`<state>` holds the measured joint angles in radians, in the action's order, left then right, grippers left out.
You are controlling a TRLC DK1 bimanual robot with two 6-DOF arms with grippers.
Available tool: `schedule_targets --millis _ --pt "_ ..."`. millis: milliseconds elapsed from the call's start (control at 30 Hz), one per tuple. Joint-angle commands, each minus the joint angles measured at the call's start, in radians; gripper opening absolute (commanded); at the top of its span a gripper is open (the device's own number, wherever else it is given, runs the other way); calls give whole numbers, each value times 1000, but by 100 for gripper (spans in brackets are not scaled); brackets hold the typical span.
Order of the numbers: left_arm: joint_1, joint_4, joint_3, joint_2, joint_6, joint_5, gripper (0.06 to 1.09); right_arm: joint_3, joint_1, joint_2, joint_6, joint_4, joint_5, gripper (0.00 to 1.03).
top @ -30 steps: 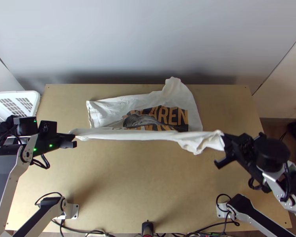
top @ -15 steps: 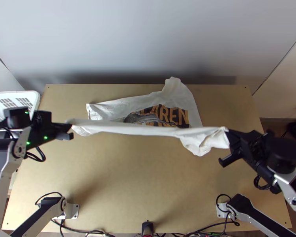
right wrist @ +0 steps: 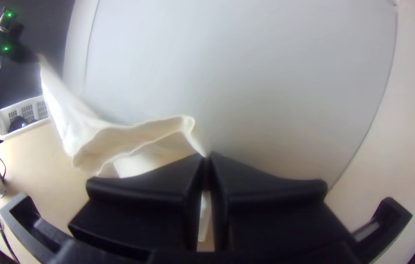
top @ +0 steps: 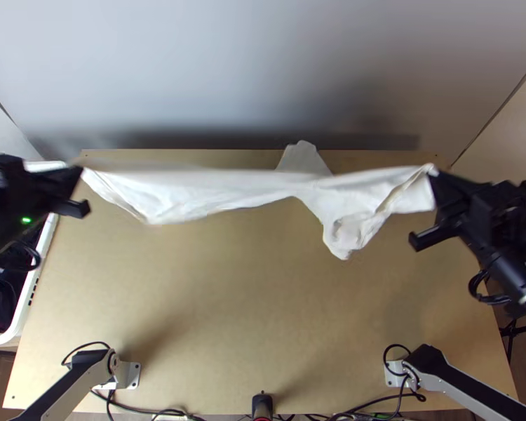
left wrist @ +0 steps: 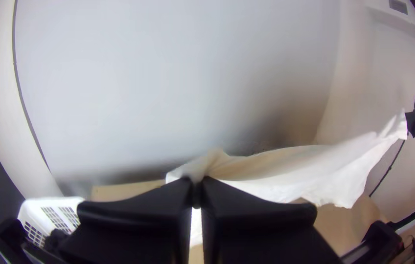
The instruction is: Fold the t-shirt
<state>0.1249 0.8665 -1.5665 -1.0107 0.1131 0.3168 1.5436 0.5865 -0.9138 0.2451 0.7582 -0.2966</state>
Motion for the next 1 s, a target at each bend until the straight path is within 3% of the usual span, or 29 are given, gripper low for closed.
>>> schedule_targets --millis 0,167,400,767,967 --pt "39 -77 -178 24 19 -18 9 104 -2 -10 108 -103 -19 2" --pt "45 -150 -237 69 37 -38 9 142 -2 6 180 -184 -19 2" --pt "53 -231 -313 127 106 -39 9 280 12 -10 201 -200 -16 2" --pt "55 -231 -325 271 227 -21 9 507 13 -16 212 -31 -12 2" --pt "56 -221 -339 273 237 -38 9 658 -1 -19 189 93 -12 2"
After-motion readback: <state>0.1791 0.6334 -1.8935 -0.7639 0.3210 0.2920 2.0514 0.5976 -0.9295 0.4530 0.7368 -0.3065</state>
